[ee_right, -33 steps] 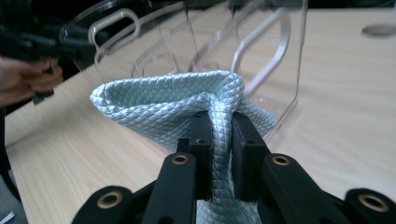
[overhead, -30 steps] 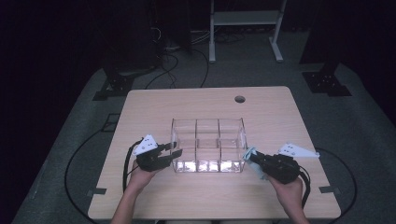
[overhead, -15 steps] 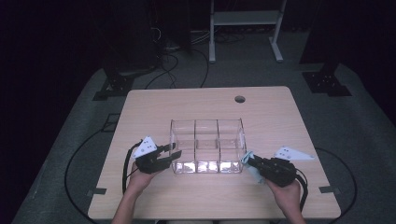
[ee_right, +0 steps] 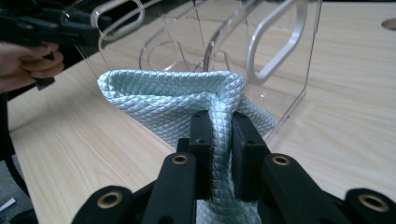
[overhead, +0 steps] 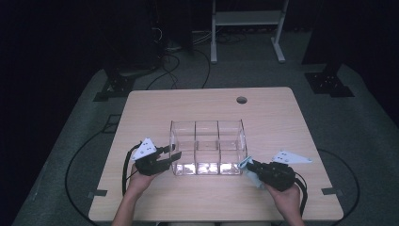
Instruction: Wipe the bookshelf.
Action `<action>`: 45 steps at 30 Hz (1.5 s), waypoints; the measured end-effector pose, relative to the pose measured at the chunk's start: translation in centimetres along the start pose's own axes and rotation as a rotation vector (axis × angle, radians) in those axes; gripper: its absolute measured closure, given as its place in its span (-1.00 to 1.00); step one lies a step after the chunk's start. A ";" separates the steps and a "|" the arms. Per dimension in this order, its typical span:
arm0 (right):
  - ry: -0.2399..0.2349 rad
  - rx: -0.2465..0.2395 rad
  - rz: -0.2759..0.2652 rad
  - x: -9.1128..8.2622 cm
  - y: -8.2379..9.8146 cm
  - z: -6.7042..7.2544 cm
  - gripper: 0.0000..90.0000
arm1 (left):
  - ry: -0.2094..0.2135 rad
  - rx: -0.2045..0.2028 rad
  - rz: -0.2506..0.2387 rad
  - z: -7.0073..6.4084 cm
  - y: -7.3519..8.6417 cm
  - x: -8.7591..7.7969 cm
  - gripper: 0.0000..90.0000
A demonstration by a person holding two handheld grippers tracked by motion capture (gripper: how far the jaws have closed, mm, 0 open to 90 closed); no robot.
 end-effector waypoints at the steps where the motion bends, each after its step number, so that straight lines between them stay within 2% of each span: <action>1: 0.001 0.004 0.005 0.1 0.1 -0.1 0.78 | -0.001 0.000 -0.001 0.0 0.0 0.0 0.23; 8: 0.016 -0.002 -0.015 0.3 -0.3 -0.4 0.78 | -0.003 -0.013 -0.004 -0.2 0.0 0.0 0.23; 12: 0.036 0.016 0.021 1.0 0.6 -1.3 0.78 | -0.007 -0.005 0.002 -0.4 -0.1 0.1 0.22; 15: 0.056 -0.001 0.033 1.1 0.5 -1.3 0.78 | -0.006 -0.005 0.003 -0.4 -0.1 0.1 0.21; 17: 0.058 -0.006 0.005 0.8 0.0 -1.2 0.78 | -0.008 -0.001 0.003 -0.5 -0.1 0.1 0.21; 19: 0.063 -0.013 -0.002 0.7 -0.1 -1.2 0.78 | -0.016 0.004 0.011 -0.6 -0.2 0.1 0.21; 26: 0.063 0.018 0.028 1.6 0.7 -2.1 0.78 | -0.035 0.006 0.017 -0.7 -0.2 0.1 0.21; 31: 0.073 -0.009 -0.017 0.9 -0.8 -1.8 0.78 | -0.040 0.002 0.013 -0.9 -0.2 0.2 0.20; 33: 0.070 0.005 -0.023 1.1 -0.5 -2.1 0.78 | -0.045 -0.001 0.017 -1.1 -0.2 0.3 0.20; 38: 0.088 0.035 0.069 2.7 1.2 -3.3 0.78 | -0.057 -0.007 0.016 -1.3 -0.2 0.3 0.20; 40: 0.104 0.028 0.118 3.3 1.7 -3.8 0.78 | -0.060 -0.008 0.015 -1.3 -0.2 0.3 0.20; 42: 0.099 0.046 0.134 3.6 2.0 -4.1 0.78 | -0.061 -0.013 0.015 -1.4 -0.2 0.3 0.19; 45: 0.100 0.048 0.142 3.6 2.0 -4.2 0.78 | -0.063 -0.018 0.014 -1.5 -0.2 0.3 0.19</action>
Point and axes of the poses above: each handheld gripper's, and its own axes: x roughly forward along the jaws, y roughly out of its underside, z roughly to its left, the point moved 4 cm from there along x, roughly forward along the jaws, and after that the axes turned 11 degrees about -y, right-handed, at the moved point
